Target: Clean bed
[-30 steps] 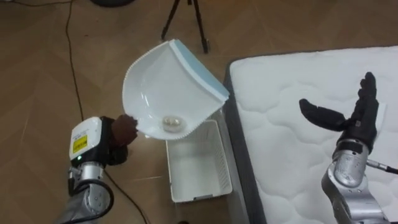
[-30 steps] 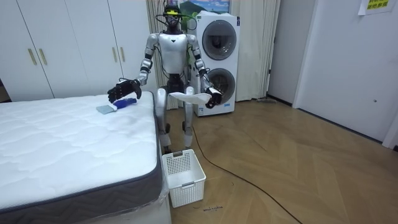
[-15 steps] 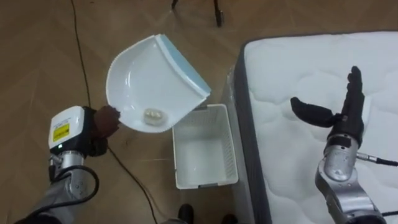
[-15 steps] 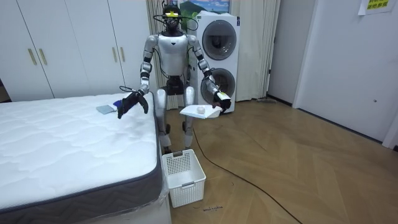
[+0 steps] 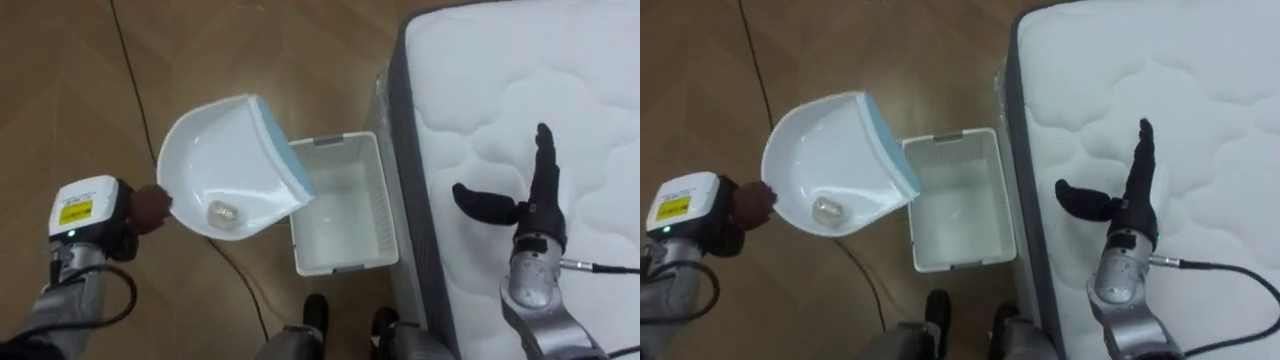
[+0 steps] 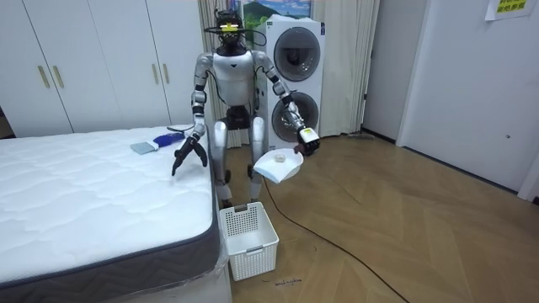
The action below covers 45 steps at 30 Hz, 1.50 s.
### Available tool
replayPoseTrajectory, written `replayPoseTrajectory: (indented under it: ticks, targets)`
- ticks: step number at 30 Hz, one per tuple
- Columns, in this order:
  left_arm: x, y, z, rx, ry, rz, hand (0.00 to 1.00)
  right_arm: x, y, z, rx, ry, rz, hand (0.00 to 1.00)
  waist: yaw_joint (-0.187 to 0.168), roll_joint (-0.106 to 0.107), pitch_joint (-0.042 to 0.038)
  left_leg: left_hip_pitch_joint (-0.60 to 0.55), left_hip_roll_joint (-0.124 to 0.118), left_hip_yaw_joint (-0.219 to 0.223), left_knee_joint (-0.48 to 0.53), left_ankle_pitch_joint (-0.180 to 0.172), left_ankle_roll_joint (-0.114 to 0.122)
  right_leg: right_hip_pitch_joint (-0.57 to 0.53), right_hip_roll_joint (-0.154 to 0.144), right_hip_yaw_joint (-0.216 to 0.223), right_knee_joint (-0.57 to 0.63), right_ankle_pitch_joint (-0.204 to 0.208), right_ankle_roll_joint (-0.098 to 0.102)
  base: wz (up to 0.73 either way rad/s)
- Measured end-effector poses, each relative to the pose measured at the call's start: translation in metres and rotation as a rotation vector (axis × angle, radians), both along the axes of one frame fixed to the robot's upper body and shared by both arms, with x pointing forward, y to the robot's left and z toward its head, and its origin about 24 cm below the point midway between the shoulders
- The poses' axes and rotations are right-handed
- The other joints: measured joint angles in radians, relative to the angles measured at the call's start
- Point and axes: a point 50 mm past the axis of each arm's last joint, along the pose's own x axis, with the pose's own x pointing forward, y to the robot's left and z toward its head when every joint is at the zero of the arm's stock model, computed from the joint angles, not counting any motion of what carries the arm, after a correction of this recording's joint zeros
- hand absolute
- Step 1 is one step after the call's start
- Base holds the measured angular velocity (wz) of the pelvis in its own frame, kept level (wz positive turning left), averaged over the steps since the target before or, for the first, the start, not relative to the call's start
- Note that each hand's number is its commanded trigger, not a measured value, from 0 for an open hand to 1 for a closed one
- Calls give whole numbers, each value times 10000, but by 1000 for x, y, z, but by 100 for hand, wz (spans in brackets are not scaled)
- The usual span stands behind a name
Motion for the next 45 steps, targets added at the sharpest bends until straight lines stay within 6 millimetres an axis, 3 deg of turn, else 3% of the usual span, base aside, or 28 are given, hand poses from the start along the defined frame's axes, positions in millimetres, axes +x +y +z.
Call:
replayPoseTrajectory:
  ticks: [4, 7, 10, 16, 19, 23, 27, 36, 45]
  targets:
    - [6, 9, 11, 695, 424, -297, 100, -3, -7, 1, -249, 163, 176, 0, -289, 275, -8, -130, -327, 208, 49, 42, 75, -477, -296, 585, 785, -358, 126, 8]
    - [17, 4, 18, 912, 503, -580, 100, -2, -12, 4, -788, 152, 343, 0, -362, 767, -21, -164, -324, 284, 59, 49, 75, -539, -243, 775, 856, -366, 135, -3]
    - [21, 1, 20, 945, 530, -666, 100, 1, -9, 10, -1058, -111, 636, 0, -509, 1067, -30, -89, -299, 513, 33, 54, 64, -637, -223, 1077, 1053, -446, 105, -15]
    - [21, 2, 20, 1284, 1055, -935, 100, 4, -8, 13, -1362, -233, 819, 0, -1033, 1220, -29, 190, -106, 1280, -110, 49, 72, -627, -200, 1449, 1205, -630, 97, -9]
    - [21, 6, 22, 1613, 1430, -1065, 100, 4, -7, 14, -1407, -349, 920, 0, -1225, 1344, 16, 197, -100, 1335, -148, 36, 89, -670, -185, 1528, 1186, -633, 112, -8]
    - [22, 7, 24, 1706, 1565, -1053, 100, 5, -6, 16, -1376, -466, 953, 0, -1251, 1455, 20, 204, -91, 1422, -177, 31, 96, -744, -153, 1649, 1197, -640, 117, -4]
    - [22, 6, 23, 2162, 1731, -1306, 100, 9, -5, 20, -1381, -601, 976, 0, -1333, 1616, 94, 211, 51, 1799, -209, -2, 142, -772, -121, 1712, 1290, -662, 91, 0]
    - [27, 2, 25, 2695, 2077, -1667, 100, 12, -4, 23, -1371, -736, 1073, 0, -1340, 1631, 101, 282, 90, 2203, -119, -128, 187, -898, -68, 2140, 1557, -815, 118, -7]
    - [31, 2, 28, 2673, 2320, -1630, 100, 12, -2, 24, -1292, -886, 1244, 0, -1457, 1692, 121, 319, 86, 2213, -172, -142, 165, -900, -50, 2183, 1552, -856, 104, 0]
